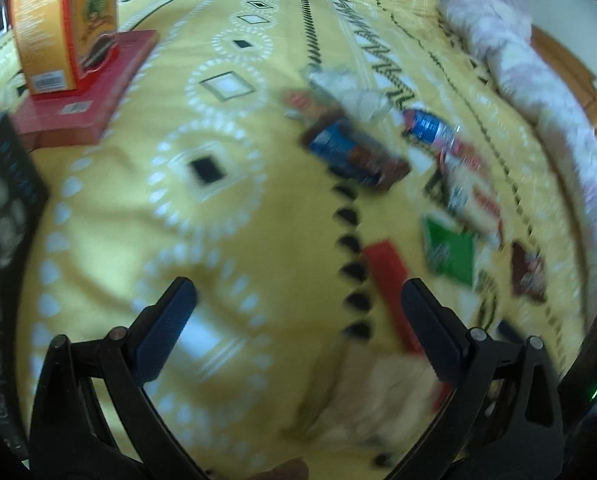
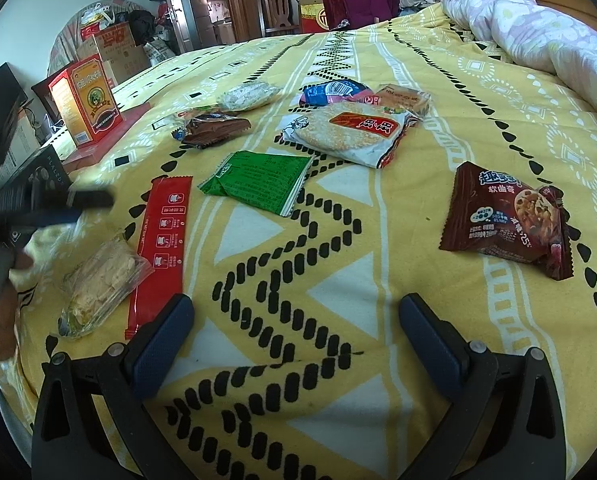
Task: Organize snacks
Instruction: 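Grasp the brown-and-blue cookie packet with the left gripper while the right gripper grasps the white rice-cracker bag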
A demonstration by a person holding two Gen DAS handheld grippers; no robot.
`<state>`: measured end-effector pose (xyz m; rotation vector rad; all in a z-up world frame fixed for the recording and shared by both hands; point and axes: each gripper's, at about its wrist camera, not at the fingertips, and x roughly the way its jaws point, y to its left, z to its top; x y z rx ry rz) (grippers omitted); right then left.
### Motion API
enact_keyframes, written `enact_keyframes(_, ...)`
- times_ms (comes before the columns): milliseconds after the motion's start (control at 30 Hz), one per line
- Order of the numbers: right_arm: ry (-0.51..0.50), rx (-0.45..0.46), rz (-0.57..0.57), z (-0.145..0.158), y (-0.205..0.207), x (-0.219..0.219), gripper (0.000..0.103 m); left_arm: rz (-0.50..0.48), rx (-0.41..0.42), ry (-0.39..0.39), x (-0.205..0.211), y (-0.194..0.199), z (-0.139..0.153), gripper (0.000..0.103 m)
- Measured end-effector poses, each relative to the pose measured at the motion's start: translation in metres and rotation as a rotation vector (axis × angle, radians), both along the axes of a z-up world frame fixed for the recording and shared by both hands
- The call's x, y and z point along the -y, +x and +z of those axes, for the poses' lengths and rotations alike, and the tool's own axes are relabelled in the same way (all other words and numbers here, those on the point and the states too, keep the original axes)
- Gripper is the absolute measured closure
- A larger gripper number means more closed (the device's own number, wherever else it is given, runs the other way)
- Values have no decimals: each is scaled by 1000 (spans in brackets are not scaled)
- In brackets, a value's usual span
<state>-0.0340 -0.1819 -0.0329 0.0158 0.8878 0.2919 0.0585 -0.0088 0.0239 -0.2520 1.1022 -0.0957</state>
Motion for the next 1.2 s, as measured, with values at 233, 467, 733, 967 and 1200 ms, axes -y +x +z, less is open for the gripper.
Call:
enact_keyframes(233,5,27,3,2,-2,4,0,63,-10,-157,27,75,4,0)
enact_keyframes(467,0,19,5,2,-1,5,0,125,-28,-55,35,104,-15,1)
enact_keyframes(733,-13,6,4,2,1,4,0,-41,25,-68,25,58,0,63)
enact_keyframes(967,-30,-5,4,2,2,1,0,-145,4,-54,15,7,14,81)
enact_keyframes(1200,-18,-27,20,6,-2,4,0,-179,-100,-122,-9,-27,-7,82)
